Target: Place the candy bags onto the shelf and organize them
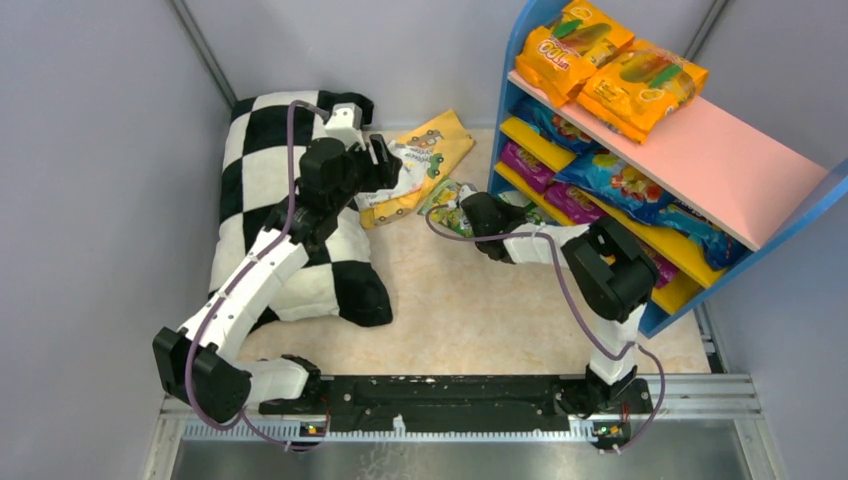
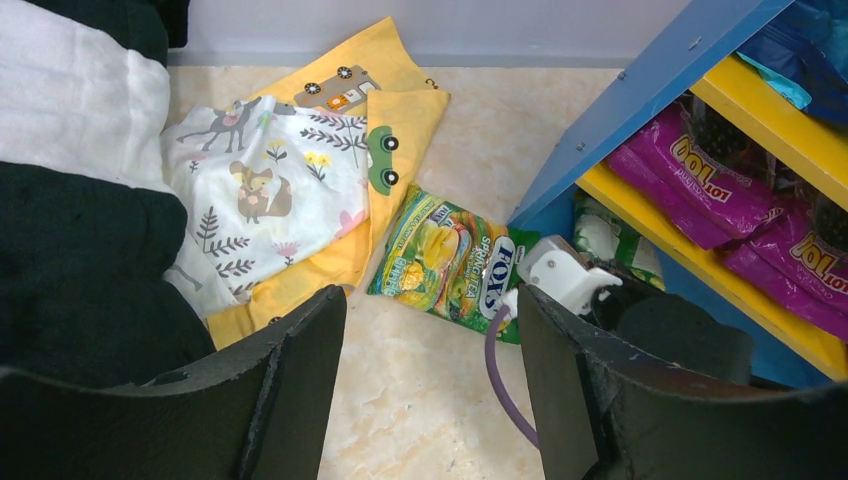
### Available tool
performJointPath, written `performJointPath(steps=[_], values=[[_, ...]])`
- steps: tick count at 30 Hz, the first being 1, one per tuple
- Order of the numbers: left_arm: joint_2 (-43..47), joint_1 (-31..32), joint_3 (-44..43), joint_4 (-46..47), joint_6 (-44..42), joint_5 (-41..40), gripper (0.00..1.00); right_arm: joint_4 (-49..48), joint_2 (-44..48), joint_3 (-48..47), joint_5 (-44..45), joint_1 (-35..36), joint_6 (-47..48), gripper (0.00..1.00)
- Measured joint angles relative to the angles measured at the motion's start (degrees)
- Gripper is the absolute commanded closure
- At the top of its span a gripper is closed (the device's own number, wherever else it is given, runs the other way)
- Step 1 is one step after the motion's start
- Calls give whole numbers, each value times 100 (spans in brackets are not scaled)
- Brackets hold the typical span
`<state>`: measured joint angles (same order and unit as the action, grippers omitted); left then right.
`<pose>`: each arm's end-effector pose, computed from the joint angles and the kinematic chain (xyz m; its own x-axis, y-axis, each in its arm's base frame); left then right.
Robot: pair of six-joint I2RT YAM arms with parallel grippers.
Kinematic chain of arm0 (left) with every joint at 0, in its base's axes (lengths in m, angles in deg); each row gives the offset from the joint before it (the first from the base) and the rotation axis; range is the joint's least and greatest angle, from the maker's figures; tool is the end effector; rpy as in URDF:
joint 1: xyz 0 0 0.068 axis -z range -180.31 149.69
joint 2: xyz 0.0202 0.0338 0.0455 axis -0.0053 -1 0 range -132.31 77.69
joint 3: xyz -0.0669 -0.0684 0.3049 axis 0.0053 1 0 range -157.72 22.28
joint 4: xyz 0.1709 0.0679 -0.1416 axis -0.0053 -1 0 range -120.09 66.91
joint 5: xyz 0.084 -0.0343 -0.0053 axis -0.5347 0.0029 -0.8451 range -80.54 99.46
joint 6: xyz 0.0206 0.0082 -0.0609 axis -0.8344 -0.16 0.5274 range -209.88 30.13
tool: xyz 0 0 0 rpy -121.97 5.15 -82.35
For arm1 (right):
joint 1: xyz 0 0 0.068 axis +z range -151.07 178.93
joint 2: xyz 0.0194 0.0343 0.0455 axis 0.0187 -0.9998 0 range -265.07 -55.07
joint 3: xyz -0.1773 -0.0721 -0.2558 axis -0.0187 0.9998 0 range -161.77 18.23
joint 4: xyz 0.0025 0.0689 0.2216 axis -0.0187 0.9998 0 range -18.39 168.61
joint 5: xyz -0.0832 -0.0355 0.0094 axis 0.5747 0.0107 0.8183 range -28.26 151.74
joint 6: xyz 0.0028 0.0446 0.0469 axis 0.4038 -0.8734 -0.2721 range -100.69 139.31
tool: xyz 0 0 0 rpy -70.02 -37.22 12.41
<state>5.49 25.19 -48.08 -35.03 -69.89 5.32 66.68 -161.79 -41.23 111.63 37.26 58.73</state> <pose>0.2369 -0.1088 0.4342 -0.3271 -0.2217 -0.9186 0.2705 0.9095 -0.3158 0.3201 0.2038 0.2246 -0.4358 -0.8663 -0.2441 -0.3014 0.3961 -0.8673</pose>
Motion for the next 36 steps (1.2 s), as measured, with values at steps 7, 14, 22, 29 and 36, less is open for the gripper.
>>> performJointPath(steps=[7, 14, 22, 29, 36], values=[[-2, -68, 20, 2, 9, 52, 30, 713, -400, -516, -481, -179, -503, 46], [-4, -149, 31, 11, 92, 195, 29, 1276, -160, -538, -649, -164, -1169, 61], [-4, -153, 37, 39, 107, 232, 29, 986, -125, -343, -686, -236, -1038, 88], [-70, -153, 42, 46, 109, 291, 29, 26, -258, -278, -1056, -555, -363, 92], [-131, -199, 44, 46, 109, 326, 29, -671, -579, -278, -1410, -660, 186, 93]])
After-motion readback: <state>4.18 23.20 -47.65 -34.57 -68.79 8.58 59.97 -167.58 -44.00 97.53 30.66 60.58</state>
